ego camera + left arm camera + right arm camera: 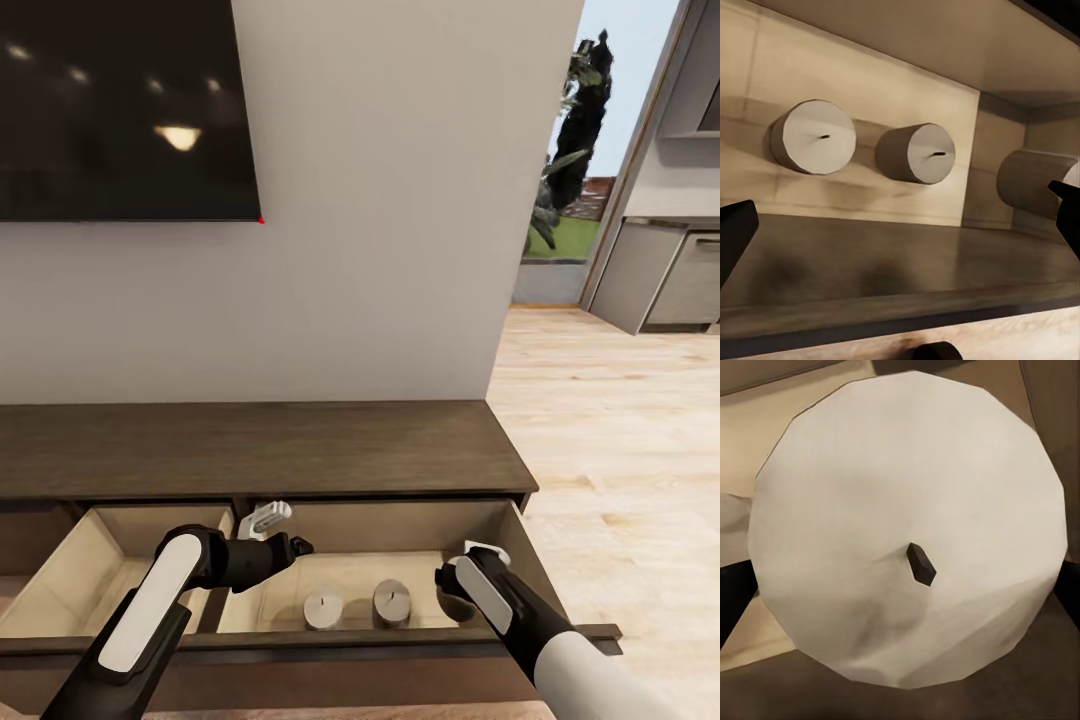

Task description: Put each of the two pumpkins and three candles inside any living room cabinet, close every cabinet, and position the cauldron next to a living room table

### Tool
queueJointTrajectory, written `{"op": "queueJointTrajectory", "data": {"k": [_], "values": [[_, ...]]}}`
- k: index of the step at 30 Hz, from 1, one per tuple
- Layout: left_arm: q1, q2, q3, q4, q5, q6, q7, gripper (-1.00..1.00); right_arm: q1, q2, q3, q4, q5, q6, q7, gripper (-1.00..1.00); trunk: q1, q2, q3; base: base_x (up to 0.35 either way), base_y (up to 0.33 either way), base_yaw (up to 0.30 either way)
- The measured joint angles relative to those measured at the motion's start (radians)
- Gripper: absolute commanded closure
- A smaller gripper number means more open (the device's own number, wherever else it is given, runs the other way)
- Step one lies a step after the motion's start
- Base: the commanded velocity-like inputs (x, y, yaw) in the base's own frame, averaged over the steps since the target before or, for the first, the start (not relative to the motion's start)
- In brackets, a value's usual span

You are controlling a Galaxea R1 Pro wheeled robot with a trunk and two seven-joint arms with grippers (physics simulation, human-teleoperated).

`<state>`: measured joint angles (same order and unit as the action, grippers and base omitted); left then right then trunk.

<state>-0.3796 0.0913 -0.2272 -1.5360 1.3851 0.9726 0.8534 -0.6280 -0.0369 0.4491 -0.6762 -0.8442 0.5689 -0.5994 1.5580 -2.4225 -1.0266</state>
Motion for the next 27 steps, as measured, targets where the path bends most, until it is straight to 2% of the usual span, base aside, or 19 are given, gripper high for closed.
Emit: {"op": "queueJointTrajectory", "data": {"k": [14,15,24,27], "values": [[0.0,0.0,0.001,0.001,0.0,0.001,0.001,-1.0,0.0,0.0,0.0,0.003,0.0,-0.003,-0.001,1.0,0.0,0.0,0.0,0.0,0.0,0.0],[0.0,0.0,0.0,0.001,0.0,0.001,0.001,-1.0,0.0,0.0,0.0,0.003,0.0,-0.003,-0.001,-1.0,0.0,0.0,0.0,0.0,0.0,0.0],[0.0,0.0,0.0,0.002,0.0,0.0,0.0,-1.0,0.0,0.0,0.0,0.003,0.0,-0.003,-0.001,-1.0,0.0,0.0,0.0,0.0,0.0,0.0],[0.0,0.0,0.0,0.002,0.0,0.0,0.0,-1.0,0.0,0.0,0.0,0.002,0.0,-0.003,-0.001,-1.0,-0.011,0.021,0.009,0.0,0.0,0.0]]}}
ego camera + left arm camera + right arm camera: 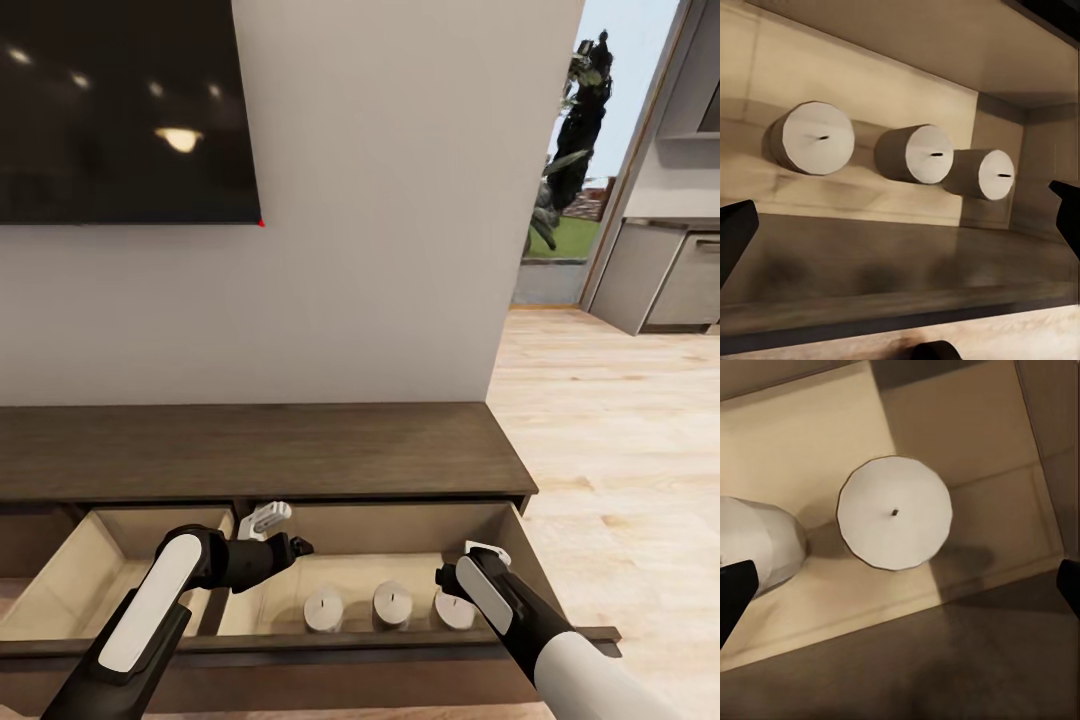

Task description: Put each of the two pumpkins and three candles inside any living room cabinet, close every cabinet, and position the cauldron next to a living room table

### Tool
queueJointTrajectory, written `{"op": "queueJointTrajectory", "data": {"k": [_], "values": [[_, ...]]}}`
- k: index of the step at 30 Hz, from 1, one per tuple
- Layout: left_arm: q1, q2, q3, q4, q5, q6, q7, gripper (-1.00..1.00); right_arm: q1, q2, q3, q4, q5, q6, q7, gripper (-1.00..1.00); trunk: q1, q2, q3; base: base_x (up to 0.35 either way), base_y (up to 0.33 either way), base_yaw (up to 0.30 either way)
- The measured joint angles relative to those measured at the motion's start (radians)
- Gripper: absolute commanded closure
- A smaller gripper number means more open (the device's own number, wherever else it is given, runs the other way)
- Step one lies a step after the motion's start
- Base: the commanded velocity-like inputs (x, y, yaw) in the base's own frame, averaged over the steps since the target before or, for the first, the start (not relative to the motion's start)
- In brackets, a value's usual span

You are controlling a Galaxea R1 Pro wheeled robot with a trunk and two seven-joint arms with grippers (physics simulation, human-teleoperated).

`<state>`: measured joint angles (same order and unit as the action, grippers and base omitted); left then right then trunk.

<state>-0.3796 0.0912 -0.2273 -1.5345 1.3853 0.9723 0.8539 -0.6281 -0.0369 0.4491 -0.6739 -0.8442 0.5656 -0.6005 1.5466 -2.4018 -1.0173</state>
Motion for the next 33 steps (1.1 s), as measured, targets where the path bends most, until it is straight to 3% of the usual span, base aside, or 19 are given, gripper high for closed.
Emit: {"op": "queueJointTrajectory", "data": {"k": [33], "values": [[0.0,0.0,0.006,0.008,-0.003,0.0,0.005,-1.0,0.0,-0.001,-0.002,-0.003,-0.01,0.012,0.002,-1.0,-0.127,0.231,0.103,-0.033,0.006,0.0]]}}
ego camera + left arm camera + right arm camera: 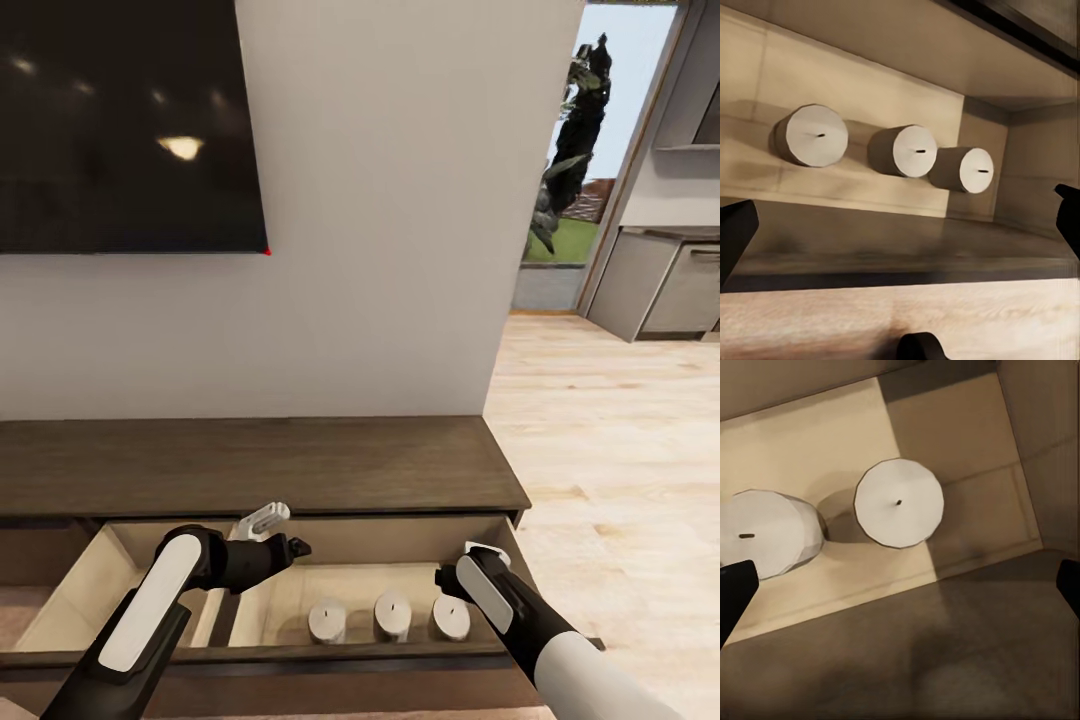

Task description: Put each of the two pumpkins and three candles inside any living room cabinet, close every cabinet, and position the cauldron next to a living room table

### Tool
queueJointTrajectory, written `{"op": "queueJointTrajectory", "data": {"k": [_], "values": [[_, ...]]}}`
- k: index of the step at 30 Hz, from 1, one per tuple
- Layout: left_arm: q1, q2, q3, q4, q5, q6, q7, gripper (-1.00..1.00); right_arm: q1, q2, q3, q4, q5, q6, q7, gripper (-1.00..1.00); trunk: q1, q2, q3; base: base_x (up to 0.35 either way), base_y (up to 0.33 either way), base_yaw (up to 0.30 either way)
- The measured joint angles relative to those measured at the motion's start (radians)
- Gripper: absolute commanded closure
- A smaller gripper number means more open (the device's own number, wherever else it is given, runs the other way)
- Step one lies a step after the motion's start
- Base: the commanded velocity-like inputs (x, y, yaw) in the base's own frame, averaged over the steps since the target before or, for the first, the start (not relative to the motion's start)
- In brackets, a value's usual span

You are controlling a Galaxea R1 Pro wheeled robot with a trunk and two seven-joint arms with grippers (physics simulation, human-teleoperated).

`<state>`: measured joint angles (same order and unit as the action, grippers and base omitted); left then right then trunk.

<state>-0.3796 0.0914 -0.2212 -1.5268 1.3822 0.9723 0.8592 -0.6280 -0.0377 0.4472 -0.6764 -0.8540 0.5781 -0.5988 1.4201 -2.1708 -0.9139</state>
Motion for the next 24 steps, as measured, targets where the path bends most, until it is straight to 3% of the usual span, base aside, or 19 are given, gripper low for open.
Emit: {"op": "queueJointTrajectory", "data": {"k": [24], "values": [[0.0,-0.001,0.0,0.002,-0.002,-0.002,0.001,-1.0,0.0,0.0,-0.004,-0.003,-0.008,0.0,0.002,-1.0,-0.092,0.168,0.075,0.0,0.0,0.0]]}}
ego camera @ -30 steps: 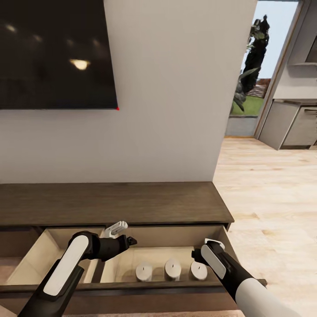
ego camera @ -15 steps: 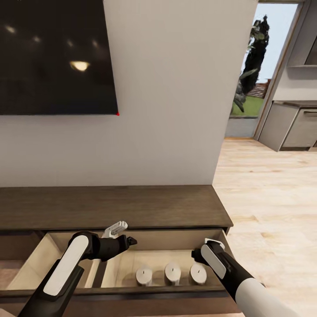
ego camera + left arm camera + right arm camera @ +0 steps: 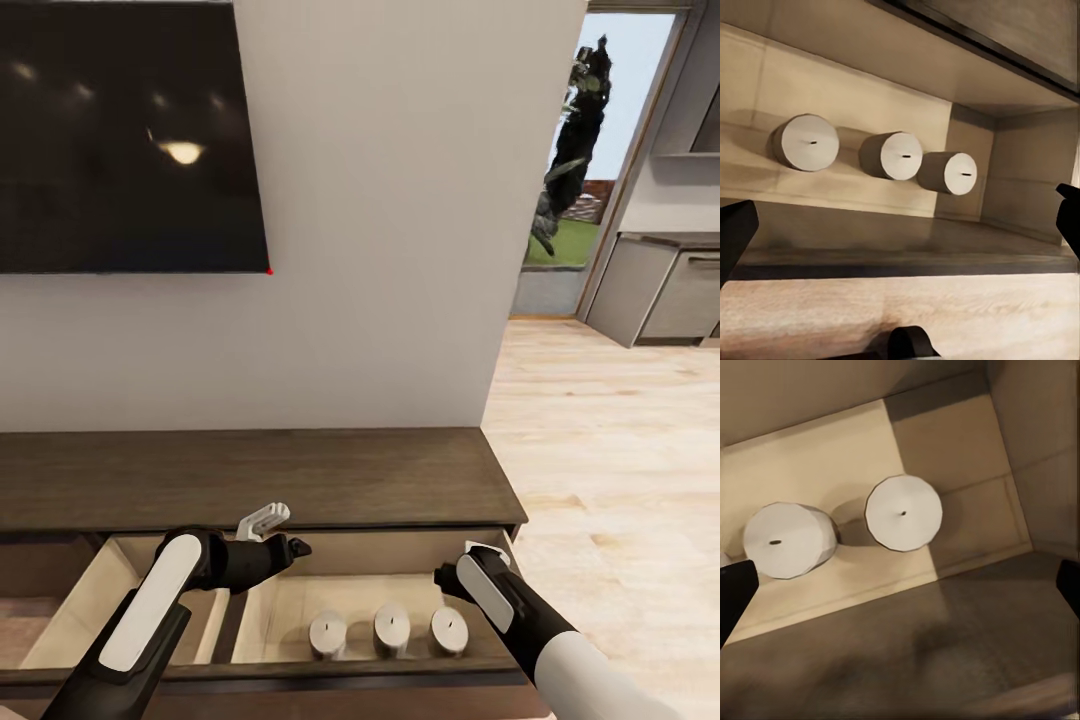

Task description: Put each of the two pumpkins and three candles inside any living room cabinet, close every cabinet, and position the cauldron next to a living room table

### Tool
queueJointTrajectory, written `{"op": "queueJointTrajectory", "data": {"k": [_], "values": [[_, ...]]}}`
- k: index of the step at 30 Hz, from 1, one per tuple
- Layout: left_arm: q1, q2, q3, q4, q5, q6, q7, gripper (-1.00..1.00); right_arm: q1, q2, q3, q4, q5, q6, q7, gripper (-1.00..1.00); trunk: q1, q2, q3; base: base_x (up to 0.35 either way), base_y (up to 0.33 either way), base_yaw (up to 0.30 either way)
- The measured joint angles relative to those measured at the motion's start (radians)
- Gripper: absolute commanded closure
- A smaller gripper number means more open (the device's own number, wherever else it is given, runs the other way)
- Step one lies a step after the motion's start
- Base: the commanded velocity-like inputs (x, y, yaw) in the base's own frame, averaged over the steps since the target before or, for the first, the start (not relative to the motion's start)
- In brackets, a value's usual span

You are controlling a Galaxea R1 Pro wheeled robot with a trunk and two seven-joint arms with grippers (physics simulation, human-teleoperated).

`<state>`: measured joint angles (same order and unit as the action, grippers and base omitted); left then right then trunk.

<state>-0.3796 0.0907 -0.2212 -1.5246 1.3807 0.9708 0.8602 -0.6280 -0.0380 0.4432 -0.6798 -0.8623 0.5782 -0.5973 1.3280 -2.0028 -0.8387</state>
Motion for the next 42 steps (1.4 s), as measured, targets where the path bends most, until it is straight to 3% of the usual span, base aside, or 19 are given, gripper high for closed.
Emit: {"op": "queueJointTrajectory", "data": {"k": [42], "values": [[0.0,0.0,0.0,0.001,-0.004,-0.003,0.011,-1.0,0.0,0.0,0.0,0.0,0.0,0.0,0.0,-1.0,-0.161,0.294,0.132,-0.038,0.0,0.0]]}}
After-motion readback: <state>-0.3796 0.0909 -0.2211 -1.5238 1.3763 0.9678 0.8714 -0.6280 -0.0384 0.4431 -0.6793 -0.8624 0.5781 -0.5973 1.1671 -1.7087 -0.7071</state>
